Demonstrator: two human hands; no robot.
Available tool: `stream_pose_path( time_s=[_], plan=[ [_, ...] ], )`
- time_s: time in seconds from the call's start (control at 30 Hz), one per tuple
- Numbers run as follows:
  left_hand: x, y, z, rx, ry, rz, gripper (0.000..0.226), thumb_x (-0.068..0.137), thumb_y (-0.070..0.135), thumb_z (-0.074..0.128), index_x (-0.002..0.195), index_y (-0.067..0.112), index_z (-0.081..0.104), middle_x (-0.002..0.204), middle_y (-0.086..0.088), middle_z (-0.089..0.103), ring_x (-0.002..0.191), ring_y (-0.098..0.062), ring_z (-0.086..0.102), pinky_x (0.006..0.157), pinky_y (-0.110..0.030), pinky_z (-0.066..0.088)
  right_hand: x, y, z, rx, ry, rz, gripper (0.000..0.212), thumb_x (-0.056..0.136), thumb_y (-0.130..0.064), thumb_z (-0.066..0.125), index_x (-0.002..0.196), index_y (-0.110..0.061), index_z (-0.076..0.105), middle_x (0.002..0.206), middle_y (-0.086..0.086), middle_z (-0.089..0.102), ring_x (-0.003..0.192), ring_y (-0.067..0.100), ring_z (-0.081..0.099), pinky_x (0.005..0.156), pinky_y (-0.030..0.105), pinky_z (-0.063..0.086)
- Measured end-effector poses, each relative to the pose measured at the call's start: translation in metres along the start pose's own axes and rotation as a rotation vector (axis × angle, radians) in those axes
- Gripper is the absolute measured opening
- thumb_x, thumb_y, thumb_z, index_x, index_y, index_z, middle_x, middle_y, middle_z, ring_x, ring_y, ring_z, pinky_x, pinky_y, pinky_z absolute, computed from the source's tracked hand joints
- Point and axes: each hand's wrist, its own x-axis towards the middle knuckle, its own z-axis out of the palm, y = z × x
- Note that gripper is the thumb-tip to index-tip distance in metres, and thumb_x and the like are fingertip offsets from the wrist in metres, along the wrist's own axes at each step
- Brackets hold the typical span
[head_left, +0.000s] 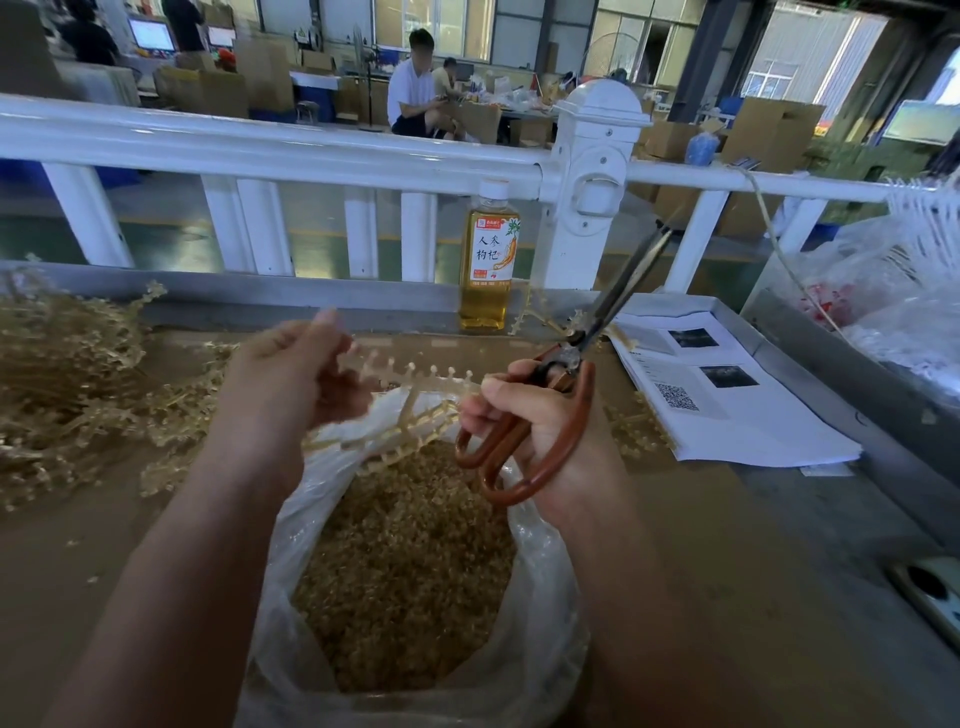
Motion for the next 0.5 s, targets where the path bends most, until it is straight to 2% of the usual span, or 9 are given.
stream_pose_path(
  time_s=[0.07,0.13,0.17,0.23,0.3,0.37,0.4,0.5],
  plan=[
    [0.002,0.003,-0.001,-0.1,0.252,0.16,0.031,0.096,0.032,0.047,0.068,0.021,0.056,0.047,0.009,0.055,0.045,-0.006,0.049,0.044,-0.019,0.042,0.0,-0.001,0.0,0.025,0.023,-0.01,0.023,0.081,0.015,0.057,0.084,-0.007,0.05,0.055,0.003,0.062,0.052,0.019,0.065,0.053,0.029,0.056],
    [0.001,0.01,-0.003,-0.224,0.327,0.251,0.041,0.095,0.036,0.045,0.057,0.026,0.054,0.043,0.011,0.046,0.039,-0.004,0.037,0.04,-0.021,0.03,0.0,-0.001,0.003,0.068,0.053,-0.002,0.023,0.081,0.015,0.056,0.085,-0.007,0.049,0.058,0.007,0.061,0.05,0.019,0.064,0.052,0.029,0.056],
    [-0.001,0.013,-0.004,-0.253,0.277,0.261,0.047,0.094,0.038,0.045,0.05,0.025,0.054,0.041,0.01,0.043,0.036,-0.005,0.032,0.038,-0.021,0.025,0.0,-0.001,0.004,0.089,0.066,0.002,0.023,0.081,0.016,0.056,0.086,-0.006,0.049,0.062,0.01,0.06,0.05,0.019,0.064,0.052,0.028,0.056],
    [-0.008,0.015,-0.003,-0.199,0.015,0.238,0.046,0.087,0.039,0.049,0.045,0.021,0.057,0.038,0.006,0.042,0.032,-0.009,0.03,0.036,-0.017,0.022,0.0,0.0,0.006,0.117,0.083,0.011,0.023,0.081,0.015,0.056,0.087,-0.006,0.05,0.069,0.015,0.06,0.051,0.02,0.065,0.052,0.028,0.056],
    [-0.015,0.016,0.0,-0.016,-0.343,0.185,0.034,0.076,0.038,0.06,0.05,0.017,0.064,0.039,-0.001,0.049,0.031,-0.012,0.039,0.036,-0.013,0.029,-0.001,0.001,0.006,0.125,0.1,0.013,0.022,0.081,0.014,0.057,0.088,-0.005,0.051,0.071,0.017,0.061,0.053,0.02,0.067,0.052,0.027,0.056],
    [-0.019,0.014,0.004,0.214,-0.598,0.115,0.027,0.073,0.037,0.072,0.062,0.012,0.071,0.05,-0.009,0.061,0.038,-0.016,0.053,0.037,-0.016,0.039,-0.001,0.002,0.007,0.117,0.116,-0.001,0.021,0.082,0.013,0.057,0.088,-0.005,0.05,0.069,0.014,0.062,0.053,0.018,0.067,0.052,0.026,0.056],
    [-0.02,0.013,0.007,0.302,-0.634,0.077,0.026,0.073,0.035,0.07,0.067,0.011,0.072,0.056,-0.01,0.066,0.043,-0.017,0.059,0.038,-0.018,0.043,-0.001,0.002,0.007,0.115,0.121,-0.011,0.021,0.082,0.013,0.057,0.087,-0.006,0.05,0.067,0.012,0.061,0.052,0.017,0.066,0.052,0.026,0.056],
    [-0.02,0.009,0.016,0.33,-0.534,-0.015,0.016,0.082,0.02,0.061,0.073,0.014,0.073,0.068,-0.01,0.071,0.054,-0.016,0.066,0.045,-0.019,0.049,-0.001,0.003,0.008,0.12,0.126,-0.02,0.021,0.082,0.014,0.056,0.085,-0.006,0.05,0.062,0.01,0.061,0.05,0.017,0.065,0.052,0.025,0.056]
  ],
)
